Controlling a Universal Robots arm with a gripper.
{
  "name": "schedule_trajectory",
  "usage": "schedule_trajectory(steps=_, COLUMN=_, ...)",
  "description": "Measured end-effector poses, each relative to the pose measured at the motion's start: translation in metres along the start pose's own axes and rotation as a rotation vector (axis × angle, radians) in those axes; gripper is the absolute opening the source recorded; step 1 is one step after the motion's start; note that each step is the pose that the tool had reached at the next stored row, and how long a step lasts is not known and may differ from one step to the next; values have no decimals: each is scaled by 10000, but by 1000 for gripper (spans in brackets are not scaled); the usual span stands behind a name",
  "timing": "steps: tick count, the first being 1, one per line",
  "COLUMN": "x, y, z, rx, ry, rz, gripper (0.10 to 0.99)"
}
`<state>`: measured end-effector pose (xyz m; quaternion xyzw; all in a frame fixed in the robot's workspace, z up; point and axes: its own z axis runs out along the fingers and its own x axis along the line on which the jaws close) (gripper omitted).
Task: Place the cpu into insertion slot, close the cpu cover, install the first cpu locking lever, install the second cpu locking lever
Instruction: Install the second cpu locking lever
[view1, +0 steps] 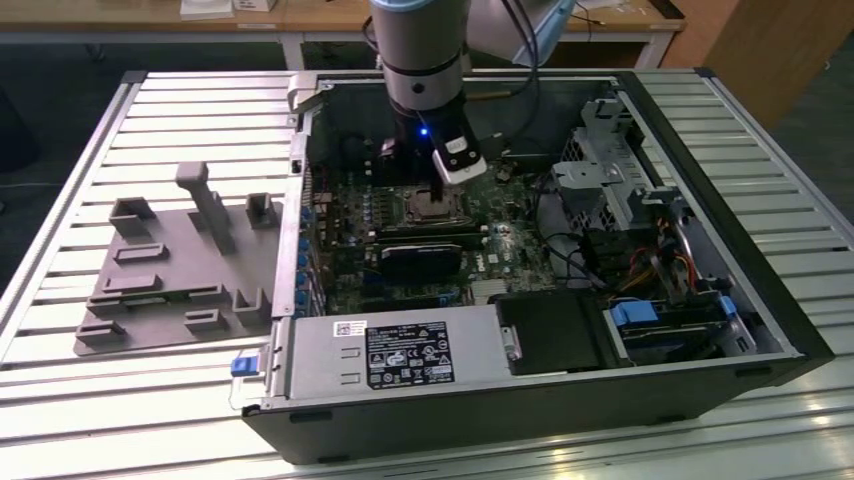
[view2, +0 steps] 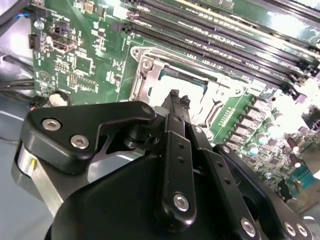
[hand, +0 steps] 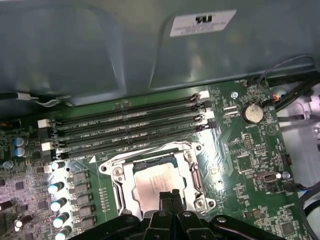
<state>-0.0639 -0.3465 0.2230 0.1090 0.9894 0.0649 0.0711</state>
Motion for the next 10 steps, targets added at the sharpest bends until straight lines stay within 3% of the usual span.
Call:
schedule_trajectory(steps=3, x=-4, y=15, z=-38, rx=37, ry=-9, rz=-6, gripper=102)
schedule_trajectory(steps=10, x=-4, y=15, z=-41, rx=46, ry=-10, rz=-8, gripper=102)
